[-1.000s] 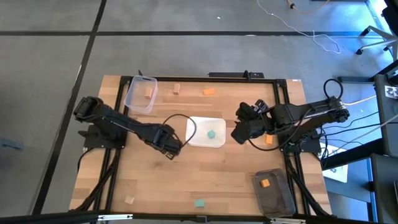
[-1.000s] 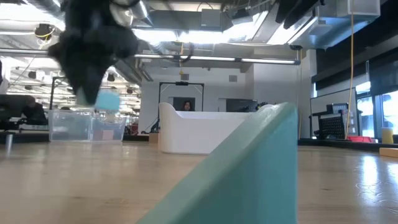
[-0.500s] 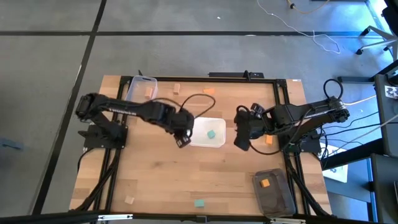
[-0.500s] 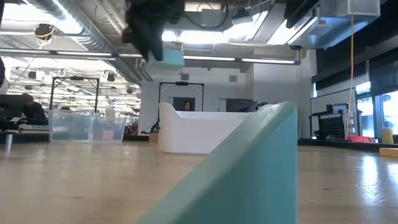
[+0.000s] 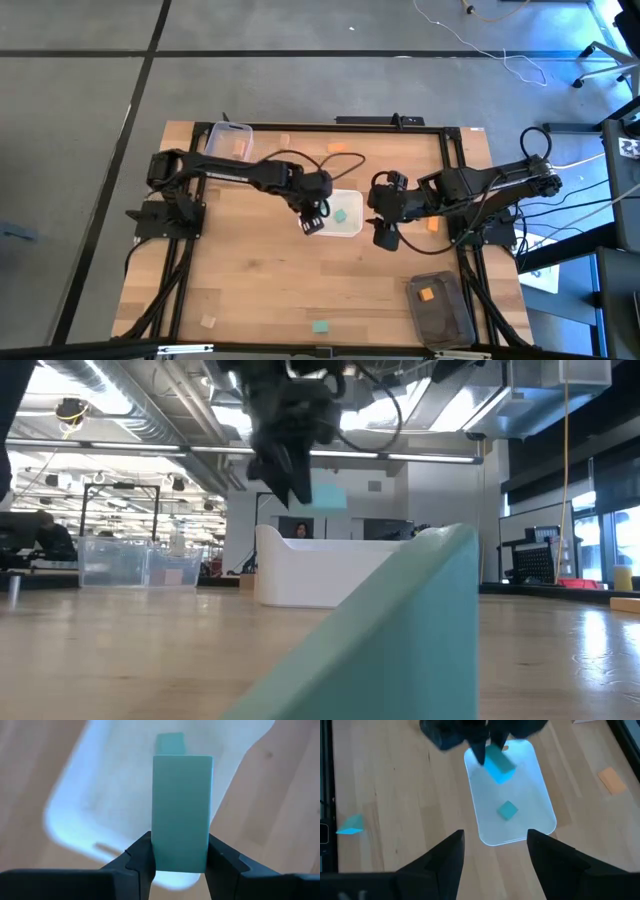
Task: Sort & place blocks by color
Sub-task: Put the top light blue block into the white bin, then put the bottom yellow block into the black bin
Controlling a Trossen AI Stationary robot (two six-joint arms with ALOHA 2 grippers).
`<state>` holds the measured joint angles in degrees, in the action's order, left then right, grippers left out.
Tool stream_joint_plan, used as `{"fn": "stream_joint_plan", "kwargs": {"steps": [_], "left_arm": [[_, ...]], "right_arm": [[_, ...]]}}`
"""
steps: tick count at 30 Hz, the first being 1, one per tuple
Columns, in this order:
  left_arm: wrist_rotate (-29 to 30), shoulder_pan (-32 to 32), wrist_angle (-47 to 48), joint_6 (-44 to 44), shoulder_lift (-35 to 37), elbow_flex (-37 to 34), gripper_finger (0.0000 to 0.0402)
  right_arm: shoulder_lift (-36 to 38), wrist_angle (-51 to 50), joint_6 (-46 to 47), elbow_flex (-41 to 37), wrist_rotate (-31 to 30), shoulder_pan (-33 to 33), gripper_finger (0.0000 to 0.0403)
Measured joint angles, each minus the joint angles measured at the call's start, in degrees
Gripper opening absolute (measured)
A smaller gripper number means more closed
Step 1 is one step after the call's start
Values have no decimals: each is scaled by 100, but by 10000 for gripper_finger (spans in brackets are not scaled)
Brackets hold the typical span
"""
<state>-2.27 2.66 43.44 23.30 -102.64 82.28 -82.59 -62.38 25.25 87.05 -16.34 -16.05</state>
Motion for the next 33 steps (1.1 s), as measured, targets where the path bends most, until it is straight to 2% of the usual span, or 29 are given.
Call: {"fn": "stream_joint_plan", "kwargs": {"steps": [3,9,12,17,24,33], "left_arm": [[-189,2,-256,-187,-282,0,128],[-189,35,-278,-159,-648,-4,128],[-158,40,-293,-159,-694,-4,131],[-37,50,-313,-184,-692,-4,164],[-40,61,-319,-137,-692,-4,167],[-83,33,6,203,74,0,169]], "right_arm": [[0,2,5,0,-2,0,216],[0,8,13,0,-1,0,216],[0,12,14,0,-2,0,216],[0,30,8,0,-4,0,216],[0,41,64,0,-2,0,216],[-8,-27,-20,-7,62,0,216]]}}
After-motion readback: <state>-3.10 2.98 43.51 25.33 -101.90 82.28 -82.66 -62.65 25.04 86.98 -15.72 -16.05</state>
